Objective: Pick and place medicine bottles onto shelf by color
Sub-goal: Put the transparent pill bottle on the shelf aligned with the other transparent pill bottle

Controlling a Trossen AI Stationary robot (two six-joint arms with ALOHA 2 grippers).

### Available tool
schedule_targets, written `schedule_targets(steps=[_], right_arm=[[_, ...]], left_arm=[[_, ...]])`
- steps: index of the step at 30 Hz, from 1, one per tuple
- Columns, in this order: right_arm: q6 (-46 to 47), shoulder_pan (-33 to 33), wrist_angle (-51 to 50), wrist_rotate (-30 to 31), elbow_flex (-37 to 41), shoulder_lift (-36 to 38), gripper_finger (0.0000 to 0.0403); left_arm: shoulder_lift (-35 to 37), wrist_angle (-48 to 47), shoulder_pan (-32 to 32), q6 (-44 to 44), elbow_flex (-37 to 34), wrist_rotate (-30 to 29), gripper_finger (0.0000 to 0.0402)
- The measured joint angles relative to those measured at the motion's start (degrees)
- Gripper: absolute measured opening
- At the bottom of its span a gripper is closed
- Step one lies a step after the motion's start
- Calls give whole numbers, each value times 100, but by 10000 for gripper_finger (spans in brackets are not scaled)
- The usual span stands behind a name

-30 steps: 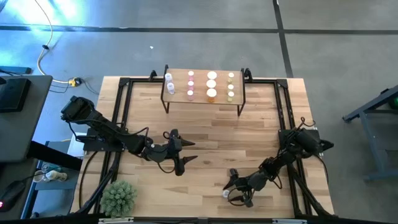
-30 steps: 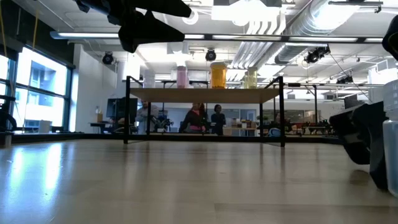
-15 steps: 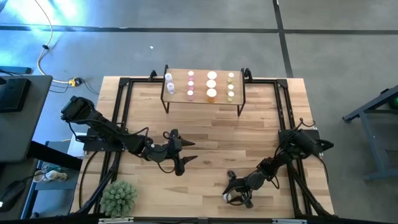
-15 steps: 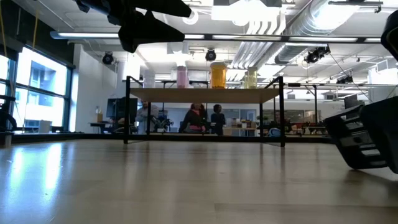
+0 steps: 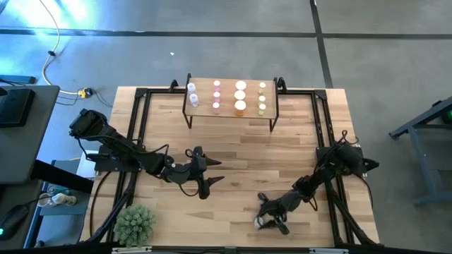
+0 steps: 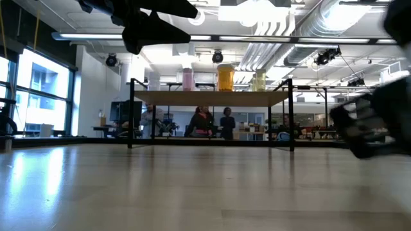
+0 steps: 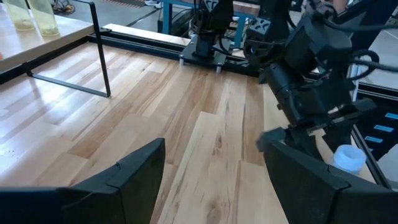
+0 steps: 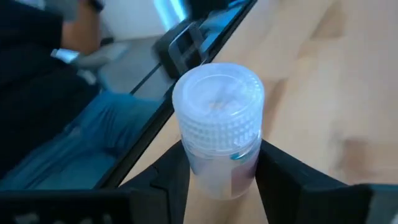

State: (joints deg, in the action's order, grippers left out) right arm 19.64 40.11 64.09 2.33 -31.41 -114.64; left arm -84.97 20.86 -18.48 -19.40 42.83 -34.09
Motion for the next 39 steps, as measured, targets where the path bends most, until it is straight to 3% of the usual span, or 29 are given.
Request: schedule_targets(steps=[9, 17, 24, 29, 39], right_arm=[[491, -1044, -1088, -63, -80, 996, 139], [-185, -1650, -3820, -193, -1111, 1841, 138], [-703, -2001, -6022, 36, -2462, 1858, 138], [-1206, -2021, -6301, 54, -2784, 1625, 138], [-1124, -2024, -6274, 87, -2775, 1184, 138]], left_arm=[[0, 0, 2, -4, 0, 106, 262], [0, -20, 0, 1, 0, 391, 262], [0, -28, 2, 2, 0, 646, 262], [0, -31, -2, 2, 0, 888, 262], [-162, -27, -7, 4, 2, 1494, 262]])
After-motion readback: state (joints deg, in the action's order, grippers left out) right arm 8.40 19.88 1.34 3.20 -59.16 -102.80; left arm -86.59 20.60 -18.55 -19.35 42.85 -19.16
